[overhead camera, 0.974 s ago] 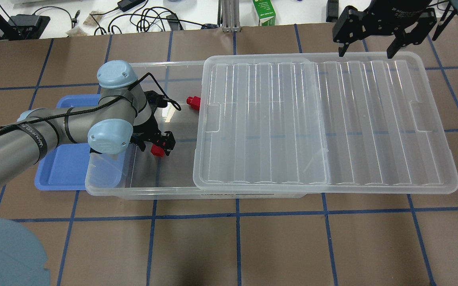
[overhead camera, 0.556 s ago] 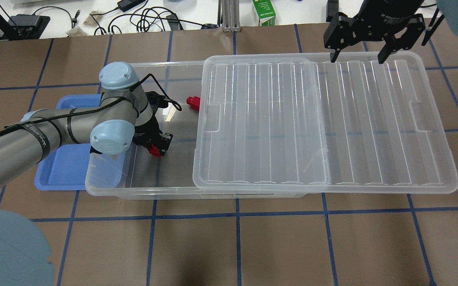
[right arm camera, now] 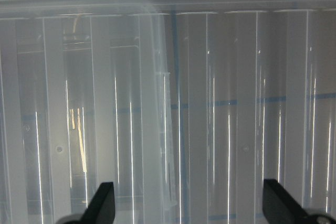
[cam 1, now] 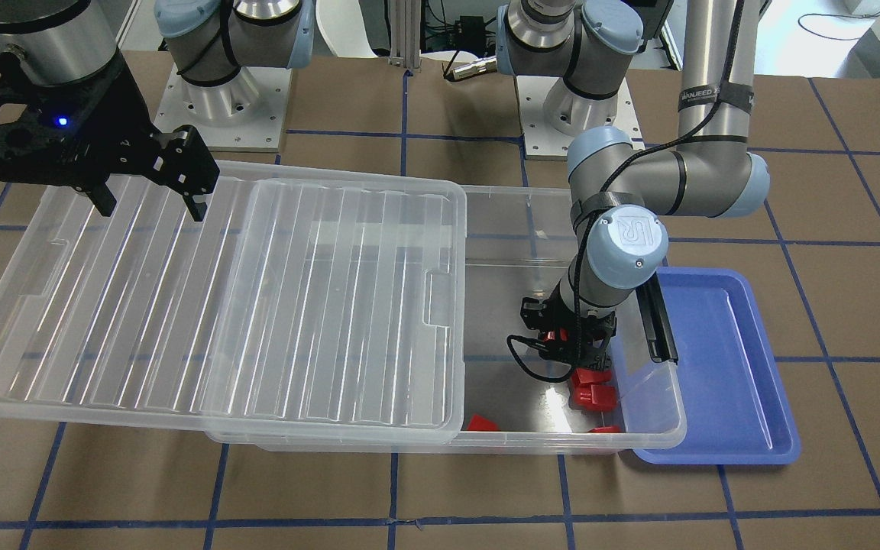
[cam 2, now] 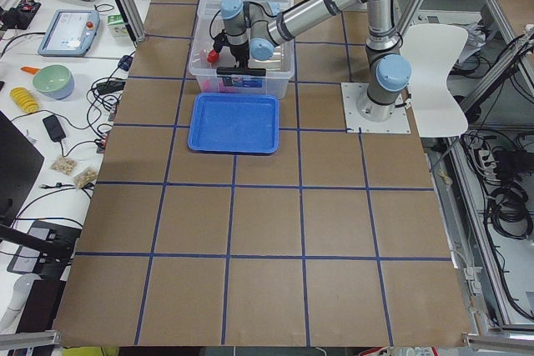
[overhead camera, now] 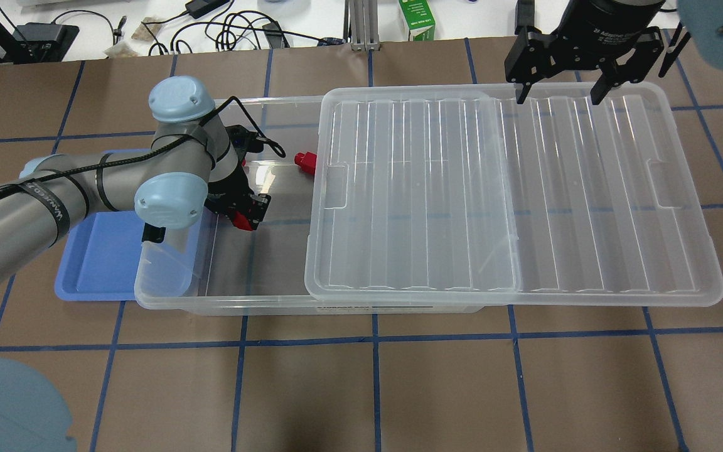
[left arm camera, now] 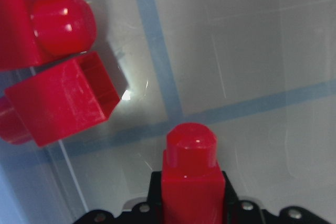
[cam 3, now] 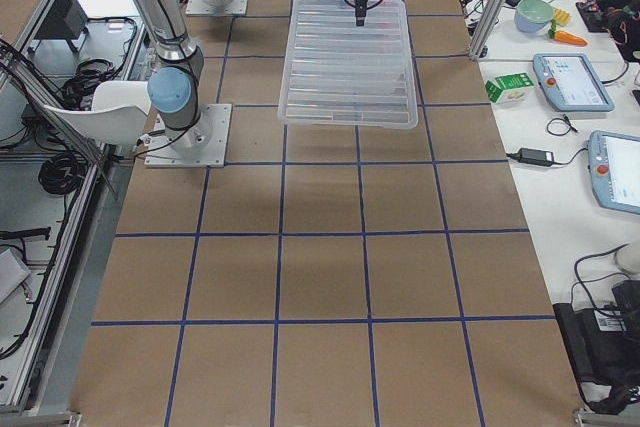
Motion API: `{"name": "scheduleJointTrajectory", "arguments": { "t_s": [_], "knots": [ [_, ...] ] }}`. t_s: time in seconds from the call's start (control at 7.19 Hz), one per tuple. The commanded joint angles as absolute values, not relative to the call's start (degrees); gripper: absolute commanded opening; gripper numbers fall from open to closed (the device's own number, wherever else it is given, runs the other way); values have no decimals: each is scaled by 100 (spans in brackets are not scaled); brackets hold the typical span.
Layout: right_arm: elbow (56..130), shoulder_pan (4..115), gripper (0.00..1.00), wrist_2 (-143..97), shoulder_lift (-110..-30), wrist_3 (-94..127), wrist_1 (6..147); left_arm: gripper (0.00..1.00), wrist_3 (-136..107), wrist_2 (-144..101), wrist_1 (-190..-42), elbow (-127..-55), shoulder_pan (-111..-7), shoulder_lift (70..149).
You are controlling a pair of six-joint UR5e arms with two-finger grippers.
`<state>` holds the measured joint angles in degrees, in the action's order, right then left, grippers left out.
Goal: Place red block in blue tray from box
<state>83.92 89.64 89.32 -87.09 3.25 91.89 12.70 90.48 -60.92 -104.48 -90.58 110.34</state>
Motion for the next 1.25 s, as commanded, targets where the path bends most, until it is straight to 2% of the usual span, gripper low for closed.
{"name": "scheduleJointTrajectory", "arguments": {
  "t_s": [0.0,0.42,1.11],
  "knots": [
    [8394,8956,100,8938,-8710,325,9193,0,1248,9044,-7333,-9619,-9062,10733],
    [8394,8956,100,8956,-8701,308,9193,0,1266,9061,-9224,-8326,-8948,10276],
    [8394,8956,100,8956,-8701,290,9211,0,1685,9106,-9255,-8306,-7447,10265]
  ]
}}
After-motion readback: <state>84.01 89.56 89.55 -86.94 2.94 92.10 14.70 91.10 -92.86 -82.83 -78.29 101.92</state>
